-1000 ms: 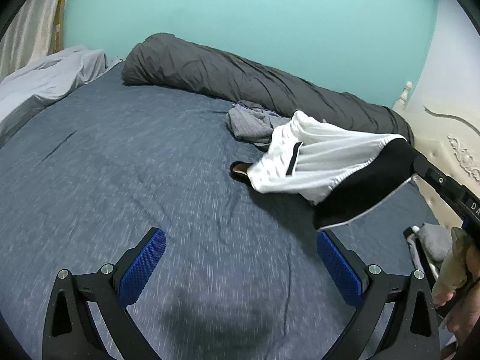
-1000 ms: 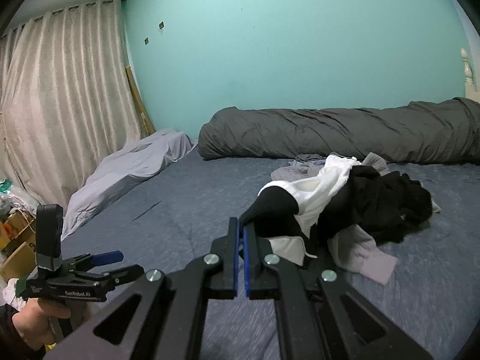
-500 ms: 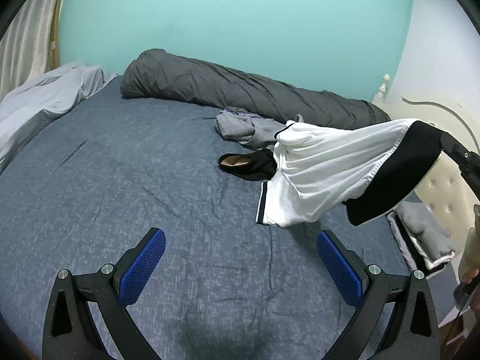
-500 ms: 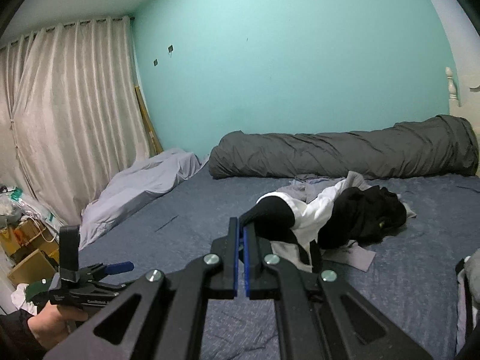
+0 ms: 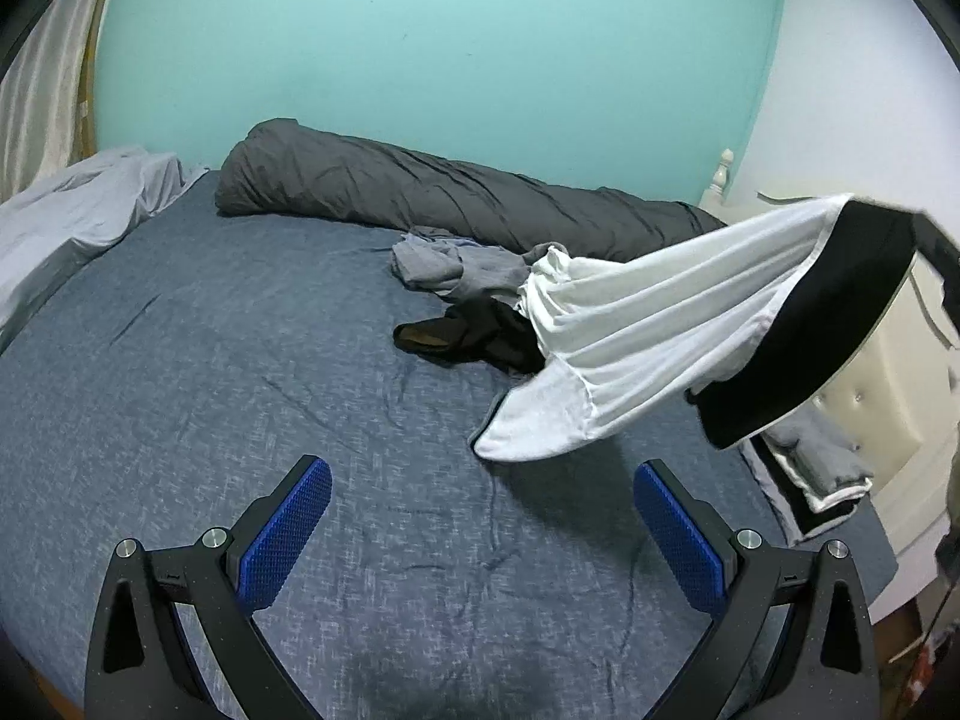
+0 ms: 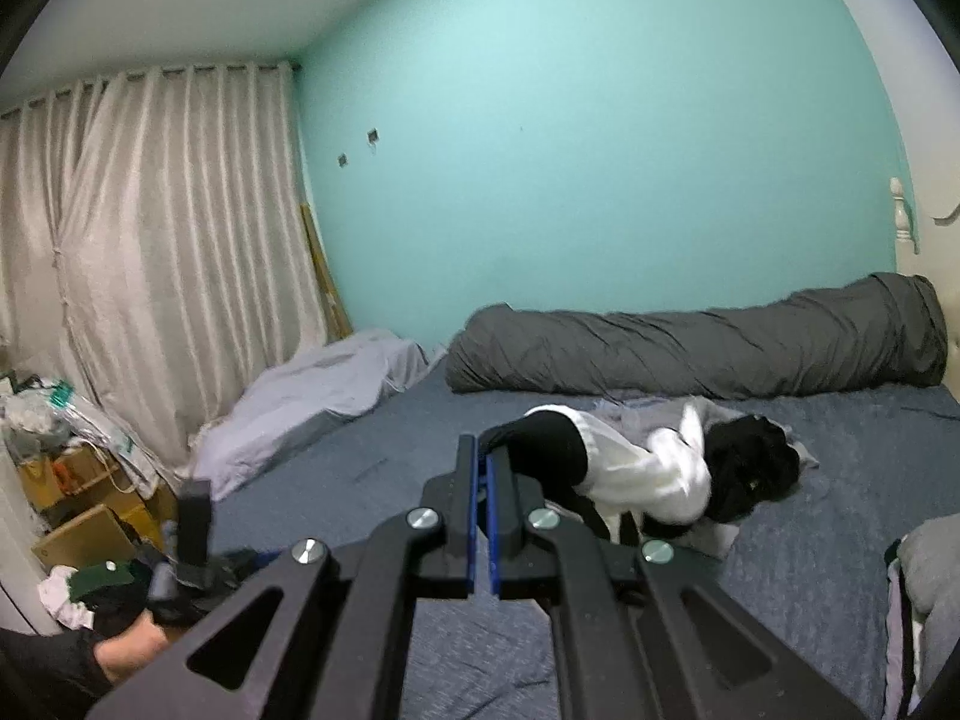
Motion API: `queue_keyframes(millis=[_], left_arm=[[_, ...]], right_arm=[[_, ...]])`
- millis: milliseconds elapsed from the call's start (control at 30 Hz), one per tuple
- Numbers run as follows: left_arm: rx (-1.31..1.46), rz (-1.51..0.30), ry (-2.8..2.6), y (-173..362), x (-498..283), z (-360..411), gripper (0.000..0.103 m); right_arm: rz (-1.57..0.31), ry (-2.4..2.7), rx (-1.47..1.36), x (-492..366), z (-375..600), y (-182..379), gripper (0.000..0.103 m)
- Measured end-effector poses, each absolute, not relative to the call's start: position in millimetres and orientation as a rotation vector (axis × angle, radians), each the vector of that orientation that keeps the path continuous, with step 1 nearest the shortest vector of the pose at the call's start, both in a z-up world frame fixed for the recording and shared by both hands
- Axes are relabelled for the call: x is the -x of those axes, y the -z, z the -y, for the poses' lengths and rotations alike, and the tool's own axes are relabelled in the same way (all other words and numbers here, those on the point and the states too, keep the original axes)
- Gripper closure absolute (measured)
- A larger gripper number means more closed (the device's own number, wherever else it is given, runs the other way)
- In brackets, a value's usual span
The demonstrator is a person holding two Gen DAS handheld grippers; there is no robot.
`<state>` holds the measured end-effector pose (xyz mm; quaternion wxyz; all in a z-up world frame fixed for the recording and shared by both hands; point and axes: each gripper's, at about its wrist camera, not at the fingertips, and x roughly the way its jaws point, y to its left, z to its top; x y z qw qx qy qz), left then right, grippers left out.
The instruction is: Fold clothes
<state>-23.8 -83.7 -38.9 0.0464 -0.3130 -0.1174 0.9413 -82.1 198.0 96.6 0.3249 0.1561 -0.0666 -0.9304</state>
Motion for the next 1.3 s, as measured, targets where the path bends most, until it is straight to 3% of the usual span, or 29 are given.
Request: queue_keyframes(millis=[333,667,1200,1300], left_arm=[[0.941,0.358,-2.882,29.5,5.3,95.1,0.000],[0.993,0.353,-2.846,44.4,6.0,96.6,0.000],[1.196,0.336,-2.731,110.9,38.5,77.5,0.000],[1.239,0.335,-2.709,125.8,44.7,76.0,0.000]], right_arm=[[0.142,2.324,-0.396,70.5,-152.2,-117.1,0.101],[0.123,2.310,-0.675,107.0,-132.8,-38.7,0.101],[0.120,2.342,-1.055,185.3,-130.9,74.7,0.097],[0.123,2.352,-1.186,204.4,-144.7,103.8,0.087]])
